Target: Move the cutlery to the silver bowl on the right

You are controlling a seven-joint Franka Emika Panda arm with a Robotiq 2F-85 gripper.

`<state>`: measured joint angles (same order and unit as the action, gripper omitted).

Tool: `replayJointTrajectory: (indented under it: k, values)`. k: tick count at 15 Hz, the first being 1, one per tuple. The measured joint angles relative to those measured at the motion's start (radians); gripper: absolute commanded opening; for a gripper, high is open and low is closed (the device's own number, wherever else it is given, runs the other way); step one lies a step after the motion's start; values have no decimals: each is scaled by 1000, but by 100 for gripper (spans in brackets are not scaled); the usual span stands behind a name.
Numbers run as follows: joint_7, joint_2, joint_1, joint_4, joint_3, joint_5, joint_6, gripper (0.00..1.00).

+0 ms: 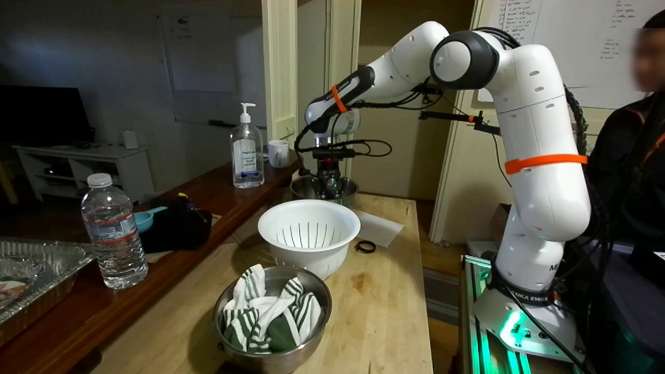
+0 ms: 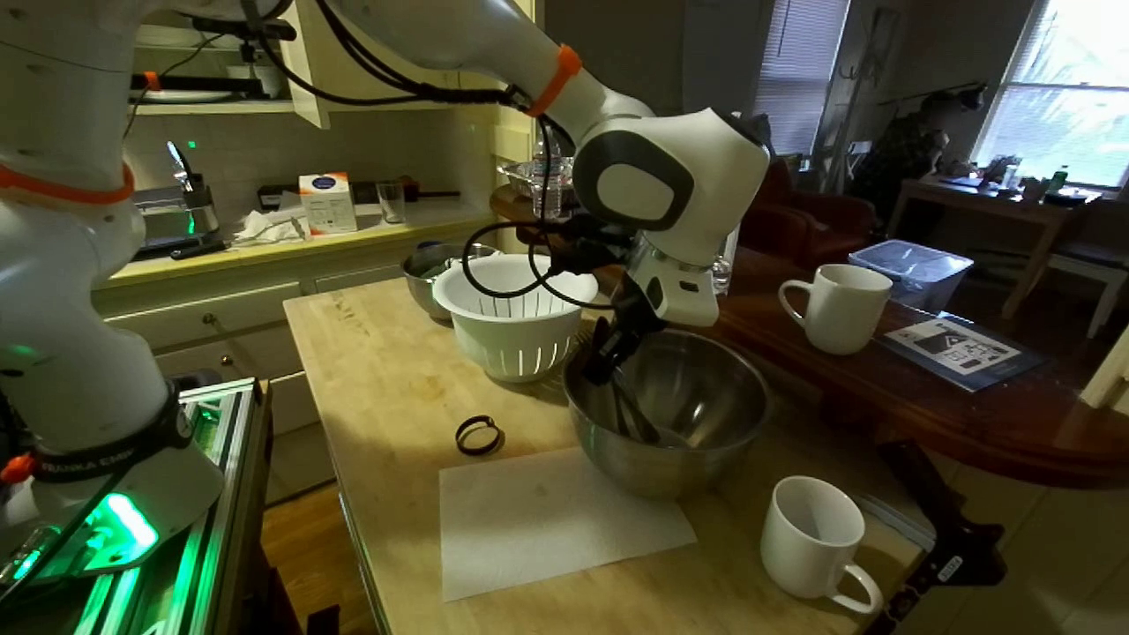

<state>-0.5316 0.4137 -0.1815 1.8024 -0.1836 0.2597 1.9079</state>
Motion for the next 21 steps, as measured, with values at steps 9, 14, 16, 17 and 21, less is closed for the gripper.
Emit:
replayJointTrajectory:
  k: [9, 14, 16, 17, 21]
  values:
    - [-21, 25, 6, -15, 0, 0, 0, 58]
    - [-41, 29, 6, -26, -4, -2, 0, 93]
    - [-51, 27, 6, -34, -9, -11, -11, 100]
    - [-57, 22, 6, -40, -13, -18, -19, 100]
    - [-101, -69, 23, -49, -38, -123, -86, 100]
